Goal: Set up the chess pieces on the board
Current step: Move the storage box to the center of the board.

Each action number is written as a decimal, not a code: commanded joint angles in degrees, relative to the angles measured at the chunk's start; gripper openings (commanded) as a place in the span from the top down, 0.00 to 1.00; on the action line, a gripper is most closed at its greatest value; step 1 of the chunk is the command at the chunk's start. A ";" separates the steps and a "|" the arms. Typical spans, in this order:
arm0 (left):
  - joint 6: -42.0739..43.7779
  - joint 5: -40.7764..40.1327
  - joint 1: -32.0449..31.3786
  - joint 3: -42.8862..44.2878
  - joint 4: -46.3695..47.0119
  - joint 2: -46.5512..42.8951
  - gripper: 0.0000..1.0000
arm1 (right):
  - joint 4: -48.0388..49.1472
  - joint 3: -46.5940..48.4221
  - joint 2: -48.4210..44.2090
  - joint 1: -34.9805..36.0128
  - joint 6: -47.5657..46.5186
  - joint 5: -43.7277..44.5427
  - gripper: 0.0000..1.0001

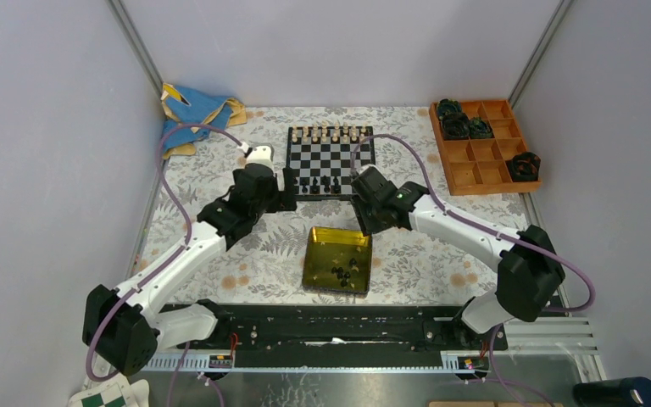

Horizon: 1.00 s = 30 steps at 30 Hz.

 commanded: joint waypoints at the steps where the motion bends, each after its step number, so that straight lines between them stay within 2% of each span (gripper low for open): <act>1: 1.99 5.79 -0.26 -2.09 -0.15 1.11 0.01 | -3.20 -2.96 -5.07 -0.07 7.57 -1.00 0.51; 11: 1.31 8.67 -0.90 -4.75 0.46 2.22 0.01 | -1.60 -6.31 -3.88 0.52 11.01 -5.02 0.54; 17: 1.36 9.08 -0.99 -5.06 0.88 2.67 0.01 | -0.11 -7.66 -1.83 0.73 11.82 -4.54 0.56; 30: 2.33 8.88 -0.98 -5.66 1.51 2.09 0.01 | 4.26 -7.22 4.68 0.73 11.65 -4.38 0.69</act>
